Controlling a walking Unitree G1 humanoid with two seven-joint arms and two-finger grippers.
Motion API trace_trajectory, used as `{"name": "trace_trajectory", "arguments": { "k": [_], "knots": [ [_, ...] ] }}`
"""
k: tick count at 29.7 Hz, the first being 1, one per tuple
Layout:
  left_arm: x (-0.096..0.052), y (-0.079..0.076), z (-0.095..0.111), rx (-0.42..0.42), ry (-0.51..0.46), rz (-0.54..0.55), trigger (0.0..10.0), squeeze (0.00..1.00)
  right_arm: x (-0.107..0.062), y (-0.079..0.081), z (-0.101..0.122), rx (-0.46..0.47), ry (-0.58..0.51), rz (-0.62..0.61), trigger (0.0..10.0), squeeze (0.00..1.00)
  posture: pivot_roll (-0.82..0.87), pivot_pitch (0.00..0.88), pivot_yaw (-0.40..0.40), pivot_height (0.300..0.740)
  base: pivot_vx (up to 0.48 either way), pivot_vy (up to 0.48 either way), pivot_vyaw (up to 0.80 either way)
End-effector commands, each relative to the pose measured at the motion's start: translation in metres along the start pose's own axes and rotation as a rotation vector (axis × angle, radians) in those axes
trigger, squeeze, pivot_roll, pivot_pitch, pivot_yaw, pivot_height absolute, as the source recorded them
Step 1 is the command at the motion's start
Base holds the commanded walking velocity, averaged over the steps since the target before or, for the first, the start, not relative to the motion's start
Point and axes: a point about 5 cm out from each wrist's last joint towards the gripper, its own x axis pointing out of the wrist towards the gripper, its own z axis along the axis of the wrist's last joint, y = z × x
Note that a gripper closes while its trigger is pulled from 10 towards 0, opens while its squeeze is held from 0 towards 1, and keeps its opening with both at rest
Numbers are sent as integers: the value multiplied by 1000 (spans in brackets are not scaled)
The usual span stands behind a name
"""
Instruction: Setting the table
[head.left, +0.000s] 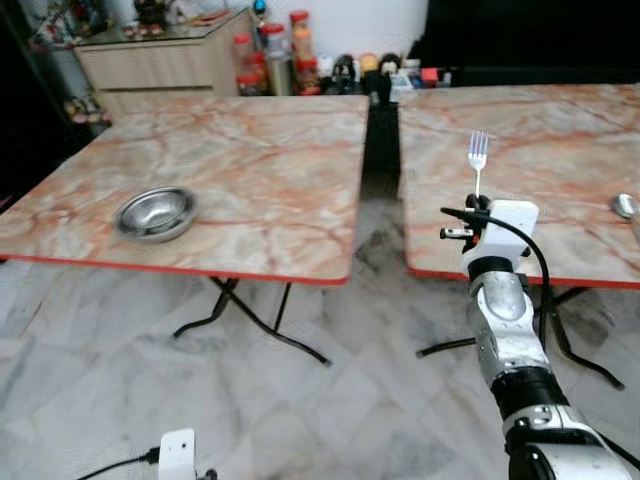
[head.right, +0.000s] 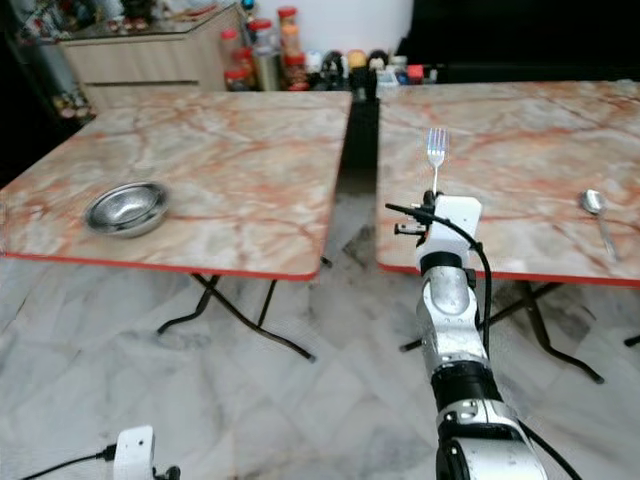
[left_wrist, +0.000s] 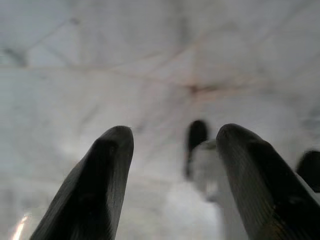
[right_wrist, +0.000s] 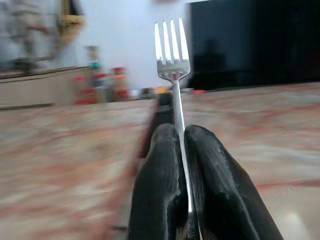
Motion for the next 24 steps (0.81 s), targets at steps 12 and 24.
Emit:
{"name": "trace_trajectory", "arguments": {
  "k": [12,24],
  "knots": [
    [1,1,6,15,-10,3,10000,0,1,-7,3,-5,-2,-31,10000,0,-28,0,75,740,0,480,-130],
    [3,-5,17,16,-36,-4,10000,0,1,-6,4,4,-4,-28,10000,0,-26,0,77,740,0,480,0]
  ]
}}
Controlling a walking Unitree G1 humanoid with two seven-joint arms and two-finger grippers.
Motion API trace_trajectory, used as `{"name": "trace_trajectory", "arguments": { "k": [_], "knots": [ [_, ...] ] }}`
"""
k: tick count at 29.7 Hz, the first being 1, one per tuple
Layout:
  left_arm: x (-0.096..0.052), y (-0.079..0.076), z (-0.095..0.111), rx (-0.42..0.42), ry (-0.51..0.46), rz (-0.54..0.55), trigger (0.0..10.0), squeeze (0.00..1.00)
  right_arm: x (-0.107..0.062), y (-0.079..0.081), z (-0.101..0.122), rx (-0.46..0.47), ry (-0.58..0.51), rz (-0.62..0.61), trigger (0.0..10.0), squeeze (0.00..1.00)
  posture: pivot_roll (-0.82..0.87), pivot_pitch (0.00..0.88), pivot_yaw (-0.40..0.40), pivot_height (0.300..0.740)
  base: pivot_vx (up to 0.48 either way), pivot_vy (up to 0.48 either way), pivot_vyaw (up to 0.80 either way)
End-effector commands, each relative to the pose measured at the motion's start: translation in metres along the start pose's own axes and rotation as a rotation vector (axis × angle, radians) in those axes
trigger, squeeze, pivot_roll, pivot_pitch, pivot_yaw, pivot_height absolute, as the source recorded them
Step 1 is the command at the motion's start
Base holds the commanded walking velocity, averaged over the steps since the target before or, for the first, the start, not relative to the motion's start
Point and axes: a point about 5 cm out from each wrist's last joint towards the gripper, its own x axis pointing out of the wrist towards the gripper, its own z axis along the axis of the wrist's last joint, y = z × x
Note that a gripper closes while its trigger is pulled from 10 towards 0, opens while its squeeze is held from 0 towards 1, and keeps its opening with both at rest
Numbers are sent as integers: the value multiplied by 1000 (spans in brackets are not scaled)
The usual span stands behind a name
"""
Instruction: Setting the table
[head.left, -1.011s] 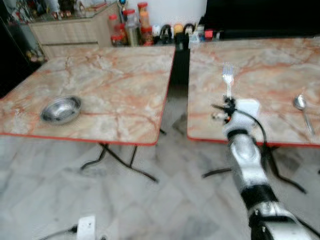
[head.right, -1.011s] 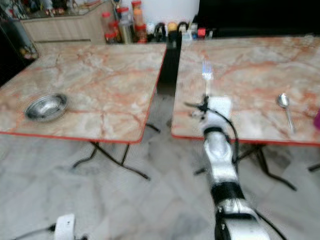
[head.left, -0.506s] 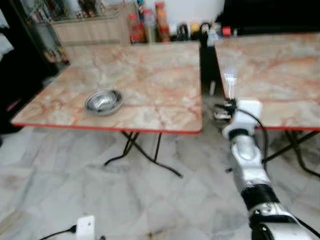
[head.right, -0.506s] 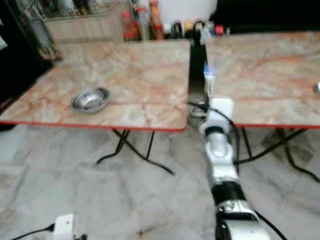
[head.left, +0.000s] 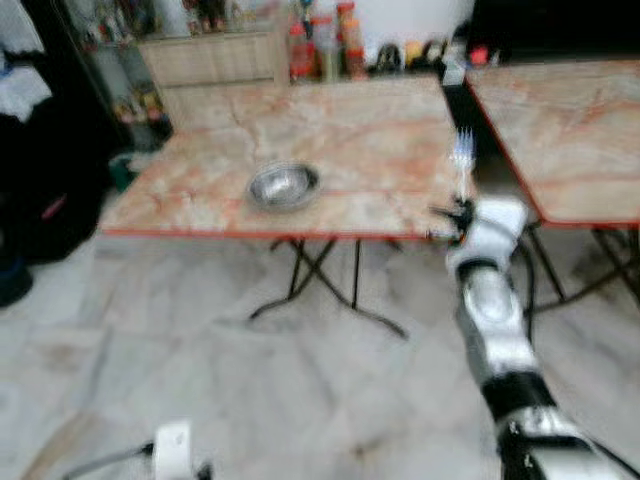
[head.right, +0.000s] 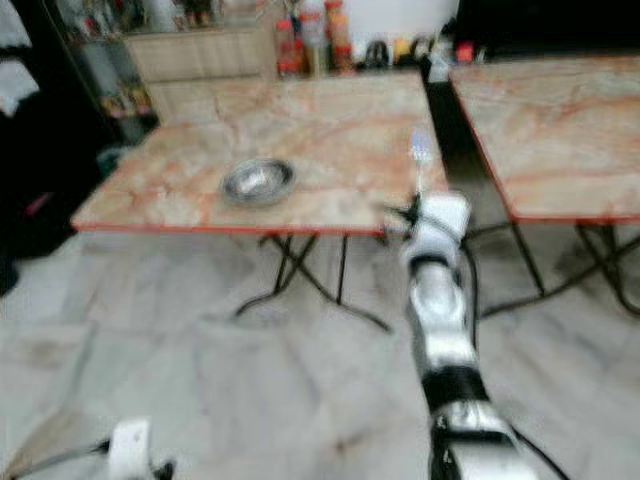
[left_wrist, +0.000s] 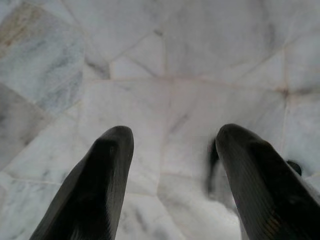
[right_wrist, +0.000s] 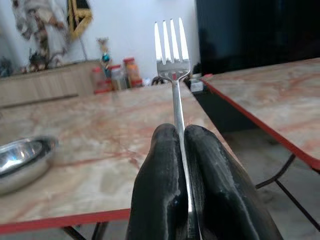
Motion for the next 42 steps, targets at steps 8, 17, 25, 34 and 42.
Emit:
{"name": "trace_trajectory", "arguments": {
  "k": [8,17,25,34,42],
  "knots": [
    [2,5,12,19,-23,18,10000,0,2,9,6,10,-20,20,10000,0,-25,0,75,740,0,480,0],
    [0,13,9,26,-38,26,10000,0,2,10,5,13,-15,21,10000,0,-24,0,76,740,0,43,0],
    [0,10,9,21,-45,13,10000,0,1,11,3,15,-11,24,10000,0,-19,0,77,740,65,0,0],
    [1,7,12,23,-54,6,10000,0,1,13,2,13,-8,27,10000,0,-18,0,75,740,303,0,0],
    [1,7,13,27,-62,5,10000,0,1,13,2,10,-7,32,10000,0,-19,0,76,740,311,0,0]
  ]
}}
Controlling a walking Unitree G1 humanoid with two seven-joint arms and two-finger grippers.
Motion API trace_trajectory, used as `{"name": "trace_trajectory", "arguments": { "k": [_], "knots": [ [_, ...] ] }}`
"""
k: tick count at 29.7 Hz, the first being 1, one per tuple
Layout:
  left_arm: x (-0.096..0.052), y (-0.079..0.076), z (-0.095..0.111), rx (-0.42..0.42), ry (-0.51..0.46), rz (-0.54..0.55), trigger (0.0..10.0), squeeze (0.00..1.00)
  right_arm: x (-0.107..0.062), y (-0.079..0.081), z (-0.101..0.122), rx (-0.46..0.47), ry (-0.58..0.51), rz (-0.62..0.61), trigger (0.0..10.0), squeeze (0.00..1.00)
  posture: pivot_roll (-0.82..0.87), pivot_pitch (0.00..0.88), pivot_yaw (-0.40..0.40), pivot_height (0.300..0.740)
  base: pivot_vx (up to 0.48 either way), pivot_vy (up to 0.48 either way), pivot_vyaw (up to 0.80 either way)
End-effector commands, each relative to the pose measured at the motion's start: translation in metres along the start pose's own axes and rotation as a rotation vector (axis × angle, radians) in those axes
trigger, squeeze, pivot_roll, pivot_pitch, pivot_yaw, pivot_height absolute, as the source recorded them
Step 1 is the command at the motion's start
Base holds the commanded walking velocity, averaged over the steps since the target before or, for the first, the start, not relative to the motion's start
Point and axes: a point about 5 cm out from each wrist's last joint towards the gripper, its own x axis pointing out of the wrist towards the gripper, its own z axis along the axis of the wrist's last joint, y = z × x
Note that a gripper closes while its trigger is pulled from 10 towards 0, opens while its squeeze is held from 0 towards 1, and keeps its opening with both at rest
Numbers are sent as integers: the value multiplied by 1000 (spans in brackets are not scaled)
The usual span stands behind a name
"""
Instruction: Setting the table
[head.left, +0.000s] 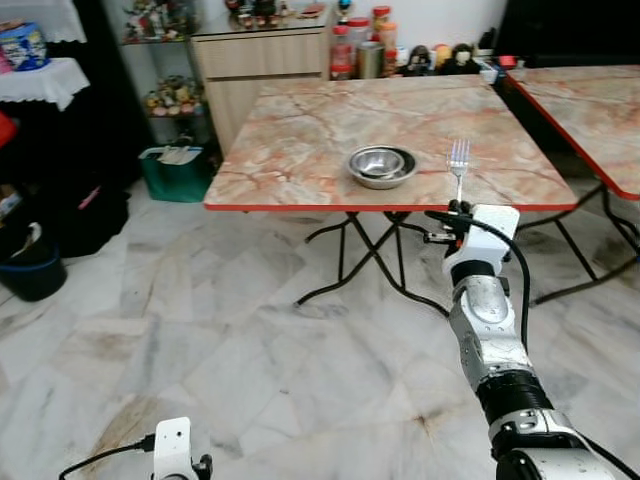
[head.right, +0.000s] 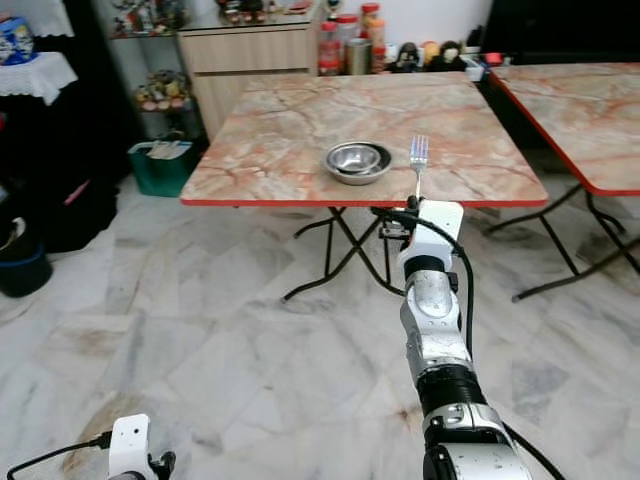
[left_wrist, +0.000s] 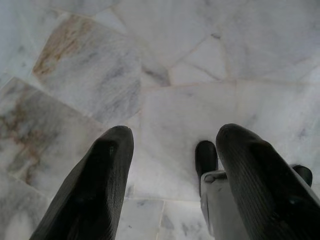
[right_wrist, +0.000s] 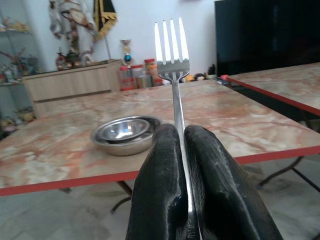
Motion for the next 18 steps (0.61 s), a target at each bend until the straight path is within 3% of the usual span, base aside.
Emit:
{"name": "trace_trajectory", "arguments": {
  "k": [1,10,18],
  "knots": [
    [0,2,3,13,-7,1,10000,0,1,4,2,0,-8,11,10000,0,-19,0,76,740,311,0,0],
    [1,0,5,17,-18,-2,10000,0,0,7,2,-33,-15,31,10000,0,-17,0,75,740,329,0,0],
    [1,-2,8,15,-27,-5,10000,0,1,7,1,-25,-12,33,10000,0,-19,0,74,740,357,0,209]
  ]
}}
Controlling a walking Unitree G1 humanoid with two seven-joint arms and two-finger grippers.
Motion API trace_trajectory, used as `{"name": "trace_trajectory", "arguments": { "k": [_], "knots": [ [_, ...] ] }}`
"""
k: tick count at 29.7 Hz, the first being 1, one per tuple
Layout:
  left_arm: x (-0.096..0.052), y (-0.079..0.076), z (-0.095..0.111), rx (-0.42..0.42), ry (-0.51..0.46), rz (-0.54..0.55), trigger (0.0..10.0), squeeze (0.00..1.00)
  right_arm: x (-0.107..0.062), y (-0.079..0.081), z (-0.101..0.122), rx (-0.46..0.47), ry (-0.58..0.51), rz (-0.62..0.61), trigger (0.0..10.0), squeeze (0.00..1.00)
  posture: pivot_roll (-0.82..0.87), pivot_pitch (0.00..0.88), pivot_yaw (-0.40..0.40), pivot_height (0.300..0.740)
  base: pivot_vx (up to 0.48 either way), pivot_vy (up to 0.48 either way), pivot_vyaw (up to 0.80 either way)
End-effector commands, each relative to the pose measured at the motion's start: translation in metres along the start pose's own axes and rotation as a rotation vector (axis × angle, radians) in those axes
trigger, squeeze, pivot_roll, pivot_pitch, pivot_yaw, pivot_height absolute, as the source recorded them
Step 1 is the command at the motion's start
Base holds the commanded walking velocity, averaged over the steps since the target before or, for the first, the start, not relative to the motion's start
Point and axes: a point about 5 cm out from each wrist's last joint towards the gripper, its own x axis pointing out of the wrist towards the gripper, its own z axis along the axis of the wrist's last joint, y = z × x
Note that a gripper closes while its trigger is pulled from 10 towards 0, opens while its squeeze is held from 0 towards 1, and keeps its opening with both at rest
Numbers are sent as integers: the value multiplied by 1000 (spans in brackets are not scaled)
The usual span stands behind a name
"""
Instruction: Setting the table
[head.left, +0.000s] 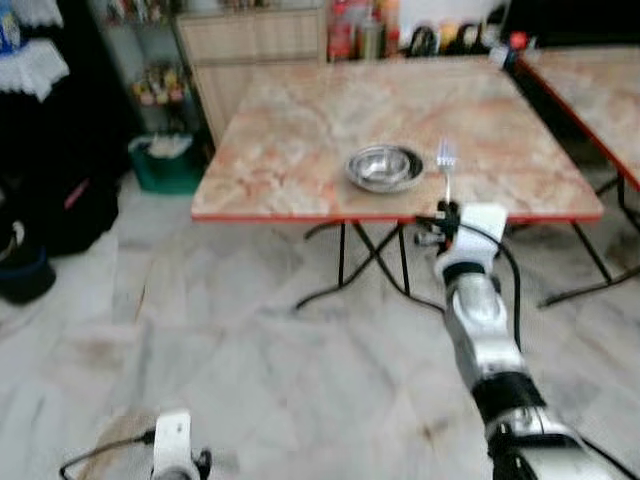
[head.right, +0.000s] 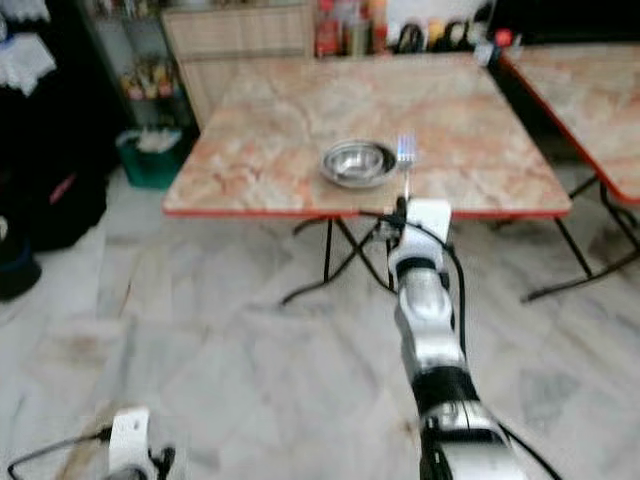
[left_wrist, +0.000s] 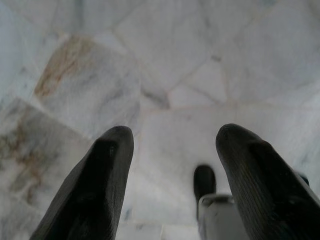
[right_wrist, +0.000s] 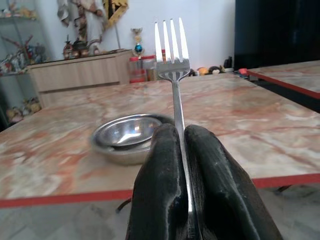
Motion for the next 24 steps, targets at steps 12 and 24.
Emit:
{"name": "trace_trajectory", "arguments": {
  "k": [12,24],
  "knots": [
    [0,-3,1,2,-3,-6,10000,0,-1,-4,-4,22,17,-27,10000,0,-20,0,76,740,355,0,0],
    [1,-2,3,6,-8,-5,10000,0,-1,-6,-4,20,23,-43,10000,0,-19,0,82,740,355,0,-130]
  ]
}}
